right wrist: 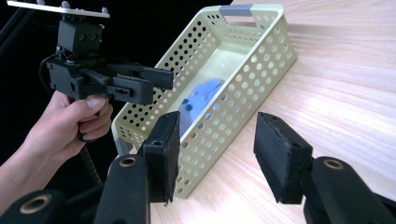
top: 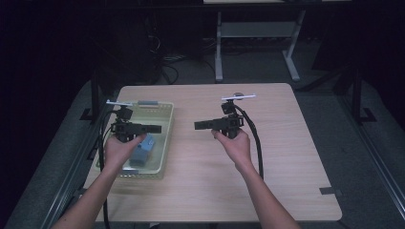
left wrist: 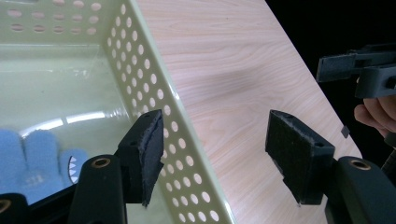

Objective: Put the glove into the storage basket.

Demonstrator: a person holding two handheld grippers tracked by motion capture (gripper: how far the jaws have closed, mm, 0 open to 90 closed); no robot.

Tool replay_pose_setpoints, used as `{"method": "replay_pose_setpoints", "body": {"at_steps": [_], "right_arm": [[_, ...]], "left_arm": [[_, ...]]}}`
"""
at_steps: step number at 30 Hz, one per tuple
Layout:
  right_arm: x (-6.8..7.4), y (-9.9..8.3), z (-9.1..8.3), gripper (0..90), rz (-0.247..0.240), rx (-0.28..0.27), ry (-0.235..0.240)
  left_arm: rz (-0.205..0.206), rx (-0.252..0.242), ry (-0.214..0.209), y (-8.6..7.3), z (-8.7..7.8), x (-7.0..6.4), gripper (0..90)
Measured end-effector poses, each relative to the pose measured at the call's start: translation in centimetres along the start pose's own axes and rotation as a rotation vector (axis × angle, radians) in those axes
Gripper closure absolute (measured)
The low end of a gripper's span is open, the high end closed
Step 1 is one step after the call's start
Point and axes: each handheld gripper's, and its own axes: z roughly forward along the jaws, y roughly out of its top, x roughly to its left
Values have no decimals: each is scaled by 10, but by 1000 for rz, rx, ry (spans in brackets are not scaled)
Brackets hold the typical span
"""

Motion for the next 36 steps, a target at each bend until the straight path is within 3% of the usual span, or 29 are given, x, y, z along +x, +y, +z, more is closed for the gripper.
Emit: {"method": "replay_pose_setpoints", "body": {"at_steps": [36], "right_arm": [[-21, -15, -49, 427, 38, -47, -12]], "left_arm": [[54, 25, -64, 3, 35, -40, 318]]}}
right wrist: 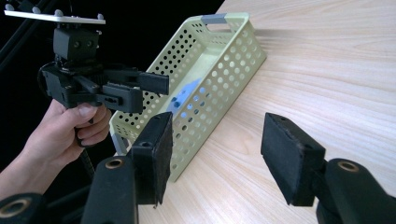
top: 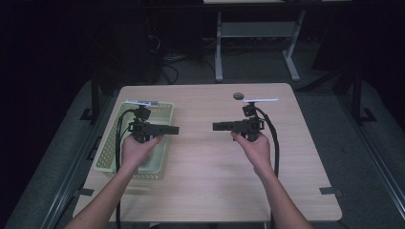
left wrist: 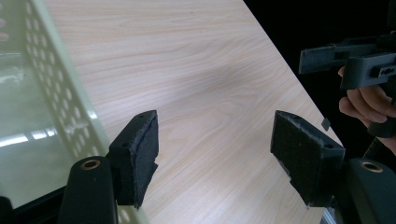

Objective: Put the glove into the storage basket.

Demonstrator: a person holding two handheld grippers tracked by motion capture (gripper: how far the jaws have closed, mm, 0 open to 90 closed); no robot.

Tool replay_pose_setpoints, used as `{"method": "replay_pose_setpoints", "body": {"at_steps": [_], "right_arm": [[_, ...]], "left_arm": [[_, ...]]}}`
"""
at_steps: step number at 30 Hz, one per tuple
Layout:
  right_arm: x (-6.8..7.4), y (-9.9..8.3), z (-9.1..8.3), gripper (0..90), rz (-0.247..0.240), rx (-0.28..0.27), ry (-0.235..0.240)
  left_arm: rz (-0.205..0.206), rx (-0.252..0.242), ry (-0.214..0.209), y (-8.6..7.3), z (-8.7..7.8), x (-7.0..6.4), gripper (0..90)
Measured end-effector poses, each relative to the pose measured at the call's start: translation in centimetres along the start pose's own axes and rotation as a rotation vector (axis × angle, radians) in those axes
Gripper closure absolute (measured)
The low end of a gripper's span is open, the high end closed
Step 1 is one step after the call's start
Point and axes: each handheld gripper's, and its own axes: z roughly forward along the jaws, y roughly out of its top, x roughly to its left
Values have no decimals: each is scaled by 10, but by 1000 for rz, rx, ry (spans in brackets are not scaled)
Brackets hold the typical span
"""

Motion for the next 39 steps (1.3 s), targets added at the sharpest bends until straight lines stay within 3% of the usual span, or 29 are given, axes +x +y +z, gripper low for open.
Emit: {"method": "replay_pose_setpoints", "body": {"at_steps": [39], "right_arm": [[-27, -22, -48, 399, 47, -40, -44]], "left_arm": [[45, 48, -61, -7, 40, -29, 275]]}}
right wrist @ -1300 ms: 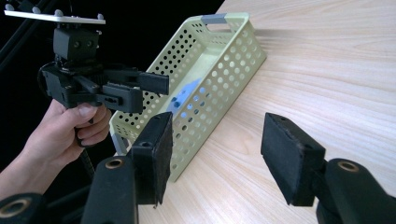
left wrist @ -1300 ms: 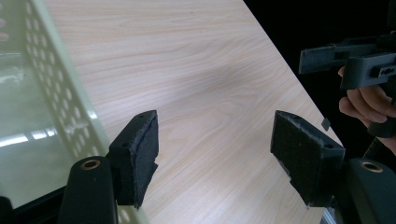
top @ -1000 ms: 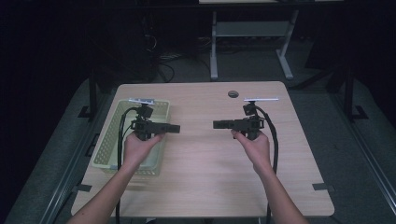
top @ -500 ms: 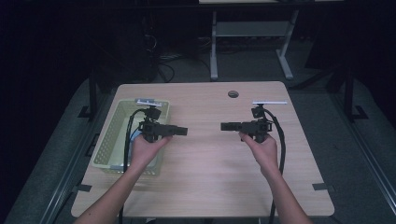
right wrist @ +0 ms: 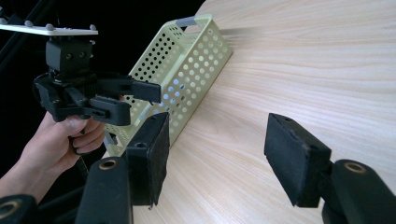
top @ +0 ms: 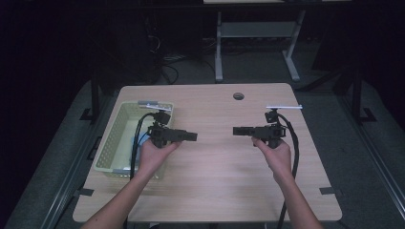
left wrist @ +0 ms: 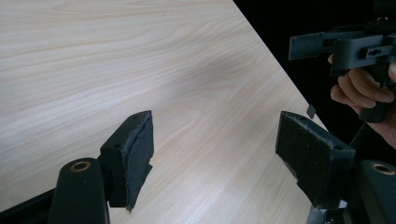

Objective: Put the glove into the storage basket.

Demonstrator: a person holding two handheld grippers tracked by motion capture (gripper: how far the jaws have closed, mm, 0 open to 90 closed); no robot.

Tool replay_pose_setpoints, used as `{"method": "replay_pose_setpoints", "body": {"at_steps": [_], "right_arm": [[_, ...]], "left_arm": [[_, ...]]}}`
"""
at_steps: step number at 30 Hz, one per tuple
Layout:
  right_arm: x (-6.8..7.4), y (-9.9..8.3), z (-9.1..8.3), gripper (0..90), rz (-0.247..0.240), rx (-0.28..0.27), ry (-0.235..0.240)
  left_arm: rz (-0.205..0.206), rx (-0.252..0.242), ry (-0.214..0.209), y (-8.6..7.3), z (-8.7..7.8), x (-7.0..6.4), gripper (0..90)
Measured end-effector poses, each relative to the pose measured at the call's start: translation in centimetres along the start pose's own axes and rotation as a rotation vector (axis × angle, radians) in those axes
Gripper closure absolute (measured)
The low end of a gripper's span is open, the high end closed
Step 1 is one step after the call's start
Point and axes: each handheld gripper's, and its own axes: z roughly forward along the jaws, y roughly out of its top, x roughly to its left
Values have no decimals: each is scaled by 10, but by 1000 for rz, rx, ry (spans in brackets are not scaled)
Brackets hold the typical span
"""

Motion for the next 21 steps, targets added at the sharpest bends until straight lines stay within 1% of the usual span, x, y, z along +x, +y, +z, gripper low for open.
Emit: {"method": "replay_pose_setpoints", "body": {"at_steps": [4, 5, 7, 8, 13, 21], "right_arm": [[-4, -3, -4, 395, 9, -4, -6], [-5, -4, -5, 394, 9, -4, -8], [-7, -5, -8, 392, 15, -8, -9], [-7, -6, -9, 392, 18, -9, -10], [-11, -9, -16, 385, 21, -15, -21], [-20, -16, -27, 374, 44, -25, -32]], "left_arm": [[-3, 5, -4, -1, 3, -3, 273], [6, 10, -8, -2, 4, -4, 273], [0, 6, -10, -3, 7, -6, 272], [7, 14, -16, -4, 8, -7, 271], [10, 19, -21, -6, 14, -11, 270], [15, 29, -31, -10, 20, -16, 267]]}}
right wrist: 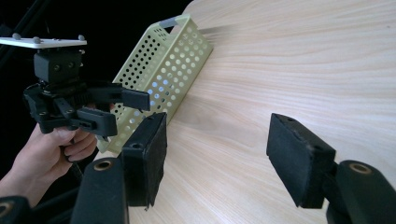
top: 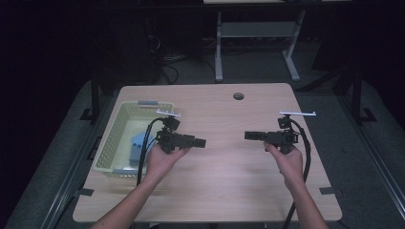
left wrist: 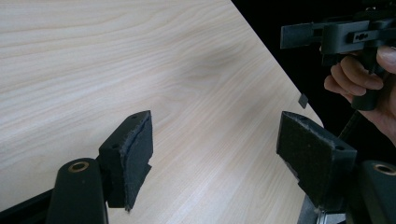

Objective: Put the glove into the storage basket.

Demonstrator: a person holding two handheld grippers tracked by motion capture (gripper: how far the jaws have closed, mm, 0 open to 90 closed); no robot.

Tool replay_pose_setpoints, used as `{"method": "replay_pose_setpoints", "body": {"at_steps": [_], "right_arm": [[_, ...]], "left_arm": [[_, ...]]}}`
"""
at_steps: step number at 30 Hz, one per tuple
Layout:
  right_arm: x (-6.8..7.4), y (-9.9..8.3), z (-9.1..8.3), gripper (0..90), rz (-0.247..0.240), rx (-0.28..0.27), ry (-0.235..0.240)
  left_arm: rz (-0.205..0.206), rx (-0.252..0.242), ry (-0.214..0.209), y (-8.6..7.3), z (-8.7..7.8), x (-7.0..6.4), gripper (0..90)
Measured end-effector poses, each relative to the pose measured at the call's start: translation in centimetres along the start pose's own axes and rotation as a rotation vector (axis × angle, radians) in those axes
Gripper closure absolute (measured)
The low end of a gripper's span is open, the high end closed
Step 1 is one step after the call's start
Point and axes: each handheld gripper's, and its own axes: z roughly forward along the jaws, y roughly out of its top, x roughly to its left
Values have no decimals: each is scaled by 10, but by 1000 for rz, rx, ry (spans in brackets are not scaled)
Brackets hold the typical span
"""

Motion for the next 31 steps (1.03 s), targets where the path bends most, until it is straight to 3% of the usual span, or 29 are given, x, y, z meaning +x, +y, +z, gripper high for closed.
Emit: {"method": "replay_pose_setpoints", "body": {"at_steps": [19, 31], "right_arm": [[-23, -18, -27, 353, 48, -31, -21], [-41, -39, -43, 342, 76, -46, -35]], "left_arm": [[12, 34, -31, -11, 22, -13, 266], [15, 43, -49, -25, 34, -20, 265]]}}
